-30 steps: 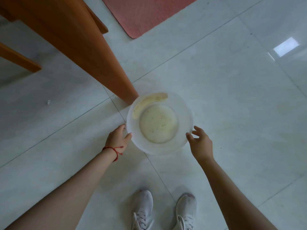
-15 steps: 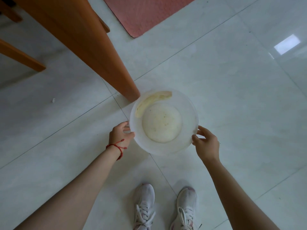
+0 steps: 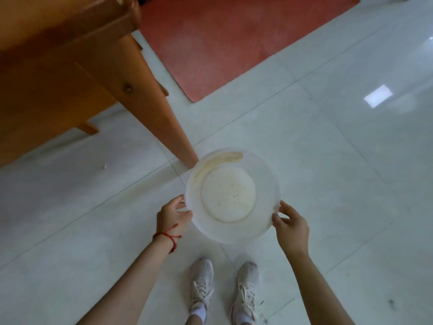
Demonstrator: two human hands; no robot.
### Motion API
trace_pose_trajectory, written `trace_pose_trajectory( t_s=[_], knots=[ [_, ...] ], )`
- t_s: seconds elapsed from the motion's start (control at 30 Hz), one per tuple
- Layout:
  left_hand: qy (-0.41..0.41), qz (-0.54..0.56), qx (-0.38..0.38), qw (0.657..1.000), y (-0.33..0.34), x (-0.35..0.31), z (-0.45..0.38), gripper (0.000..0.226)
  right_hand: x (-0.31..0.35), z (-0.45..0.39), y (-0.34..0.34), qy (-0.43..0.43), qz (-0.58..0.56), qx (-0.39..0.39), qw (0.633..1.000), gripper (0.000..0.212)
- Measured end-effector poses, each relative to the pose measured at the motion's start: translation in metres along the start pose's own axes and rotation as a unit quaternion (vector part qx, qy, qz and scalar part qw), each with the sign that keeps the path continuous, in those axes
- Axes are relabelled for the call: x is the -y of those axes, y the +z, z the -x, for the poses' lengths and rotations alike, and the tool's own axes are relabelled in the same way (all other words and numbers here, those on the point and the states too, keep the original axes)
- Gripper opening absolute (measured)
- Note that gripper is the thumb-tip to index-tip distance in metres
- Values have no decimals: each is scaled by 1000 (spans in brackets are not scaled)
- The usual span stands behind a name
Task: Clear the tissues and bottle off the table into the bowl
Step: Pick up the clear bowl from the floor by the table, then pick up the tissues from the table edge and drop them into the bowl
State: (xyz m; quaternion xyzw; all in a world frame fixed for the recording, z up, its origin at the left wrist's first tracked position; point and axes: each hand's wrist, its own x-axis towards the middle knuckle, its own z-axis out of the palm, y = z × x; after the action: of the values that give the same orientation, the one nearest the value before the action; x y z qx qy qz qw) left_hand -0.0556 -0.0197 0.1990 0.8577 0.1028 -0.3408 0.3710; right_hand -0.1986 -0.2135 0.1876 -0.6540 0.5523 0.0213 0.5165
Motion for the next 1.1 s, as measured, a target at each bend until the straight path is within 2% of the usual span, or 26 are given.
trace_pose_trajectory(
  t_s=[0.27,0.53,0.87,1.1],
  knots=[
    [24,13,9,1000,-54,-62,96,49,62,76,-70,-25,-13,4,1000,38],
    [64,45,-14,997,-105,-105,177,48,112,154,-119,-59,-47,-8,997,39],
    [113,91,-31,989,-158,-124,246,49,153,239,-147,-60,-177,-14,982,36],
    [122,148,-35,981,-181,-121,278,47,172,269,-150,-78,-210,-14,974,35]
  ],
)
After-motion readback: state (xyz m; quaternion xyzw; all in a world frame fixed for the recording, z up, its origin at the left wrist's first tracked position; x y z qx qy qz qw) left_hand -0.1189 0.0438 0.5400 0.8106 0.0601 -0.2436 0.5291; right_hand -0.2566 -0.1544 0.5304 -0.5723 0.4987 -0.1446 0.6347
